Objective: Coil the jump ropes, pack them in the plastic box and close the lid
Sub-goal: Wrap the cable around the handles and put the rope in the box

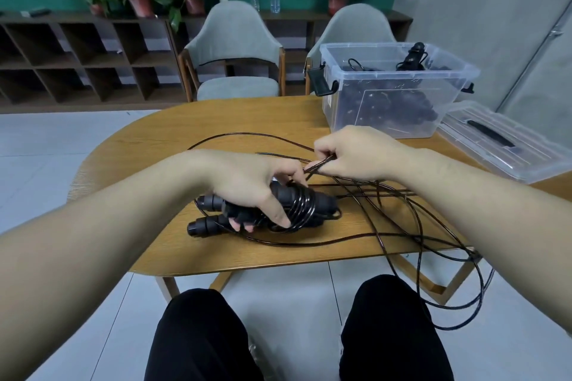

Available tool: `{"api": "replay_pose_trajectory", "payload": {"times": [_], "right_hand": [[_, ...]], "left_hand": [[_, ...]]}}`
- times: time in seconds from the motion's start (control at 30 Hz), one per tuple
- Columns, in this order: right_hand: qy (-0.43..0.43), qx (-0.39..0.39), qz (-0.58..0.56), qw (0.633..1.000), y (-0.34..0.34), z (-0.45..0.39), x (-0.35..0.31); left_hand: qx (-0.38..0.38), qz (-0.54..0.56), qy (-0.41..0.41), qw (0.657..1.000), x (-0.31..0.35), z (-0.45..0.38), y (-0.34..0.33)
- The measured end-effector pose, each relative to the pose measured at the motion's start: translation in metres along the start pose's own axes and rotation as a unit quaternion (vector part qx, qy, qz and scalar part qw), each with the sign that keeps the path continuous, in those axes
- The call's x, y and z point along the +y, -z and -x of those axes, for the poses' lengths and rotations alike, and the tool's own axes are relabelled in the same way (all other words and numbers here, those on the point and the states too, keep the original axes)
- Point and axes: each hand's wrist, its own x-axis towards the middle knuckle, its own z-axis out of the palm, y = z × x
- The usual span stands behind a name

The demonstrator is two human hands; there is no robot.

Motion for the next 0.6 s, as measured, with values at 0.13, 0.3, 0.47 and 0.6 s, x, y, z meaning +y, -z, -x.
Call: {"api": "replay_pose_trajectory", "payload": {"times": [0.13,0.3,0.47,0.6], "right_hand": [[-0.034,0.004,-0.035,0.999,0.008,0.002,-0.004],[-0.052,0.029,-0.144,0.988,0.008,0.010,-0.013],[-0.069,0.023,-0.197,0.978,-0.012,0.027,-0.025],[-0.074,0.054,-0.228,0.969,-0.029,0.038,-0.028]], "left_hand": [[0.118,-0.140,0.030,0.983,-0.007,-0.012,-0.010],[0.246,0.004,0.010,0.969,-0.019,-0.025,-0.015],[0.317,0.225,-0.040,0.920,-0.025,-0.030,-0.016],[0.253,0.463,-0.076,0.846,-0.019,-0.031,-0.026]]}}
